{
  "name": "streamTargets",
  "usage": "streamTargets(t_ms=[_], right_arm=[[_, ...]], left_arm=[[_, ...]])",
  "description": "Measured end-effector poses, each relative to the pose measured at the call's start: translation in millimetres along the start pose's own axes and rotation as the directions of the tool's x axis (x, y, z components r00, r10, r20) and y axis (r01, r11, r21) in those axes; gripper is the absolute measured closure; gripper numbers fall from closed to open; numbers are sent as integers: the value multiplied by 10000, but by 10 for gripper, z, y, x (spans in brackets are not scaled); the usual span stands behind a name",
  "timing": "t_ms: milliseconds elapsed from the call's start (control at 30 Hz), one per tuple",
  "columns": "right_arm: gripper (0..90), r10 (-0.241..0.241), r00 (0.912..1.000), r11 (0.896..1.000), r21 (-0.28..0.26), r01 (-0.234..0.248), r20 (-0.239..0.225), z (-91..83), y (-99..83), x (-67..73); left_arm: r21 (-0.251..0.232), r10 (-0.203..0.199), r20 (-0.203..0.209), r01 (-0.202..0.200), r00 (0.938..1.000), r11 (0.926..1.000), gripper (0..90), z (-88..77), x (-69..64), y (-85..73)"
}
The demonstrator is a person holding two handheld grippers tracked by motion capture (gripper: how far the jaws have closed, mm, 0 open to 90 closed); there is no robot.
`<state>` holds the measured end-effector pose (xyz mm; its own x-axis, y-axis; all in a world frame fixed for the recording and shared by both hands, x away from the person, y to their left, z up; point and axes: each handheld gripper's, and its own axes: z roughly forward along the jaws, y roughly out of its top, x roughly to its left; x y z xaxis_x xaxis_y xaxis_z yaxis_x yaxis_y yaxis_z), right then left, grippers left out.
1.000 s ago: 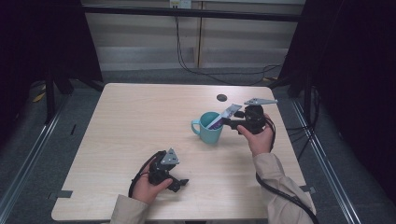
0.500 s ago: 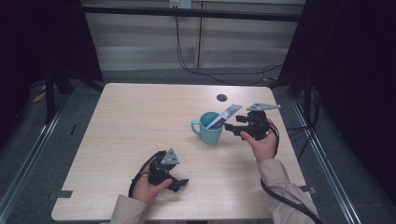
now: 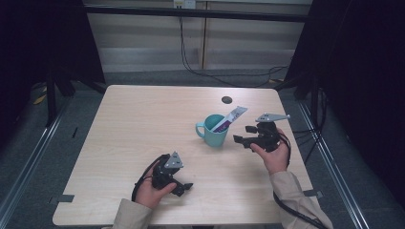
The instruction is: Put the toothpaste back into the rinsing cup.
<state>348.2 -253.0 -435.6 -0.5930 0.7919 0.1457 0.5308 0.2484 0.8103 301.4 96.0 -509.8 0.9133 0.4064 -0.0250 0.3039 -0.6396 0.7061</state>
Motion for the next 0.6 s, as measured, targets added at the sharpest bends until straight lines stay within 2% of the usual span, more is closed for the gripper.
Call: streamTargets(t_ms=[367, 600], right_arm=[[269, 15, 10000, 9999, 169, -16, 52, -106, -190, 0], [265, -278, 9995, 9993, 259, 275, 119, -163, -298, 26]], left_arm=[[-31, -11, 1, 11, 10000, 10000, 28, 2, 0, -1], [-28, -7, 2, 7, 10000, 10000, 28, 2, 0, -1]])
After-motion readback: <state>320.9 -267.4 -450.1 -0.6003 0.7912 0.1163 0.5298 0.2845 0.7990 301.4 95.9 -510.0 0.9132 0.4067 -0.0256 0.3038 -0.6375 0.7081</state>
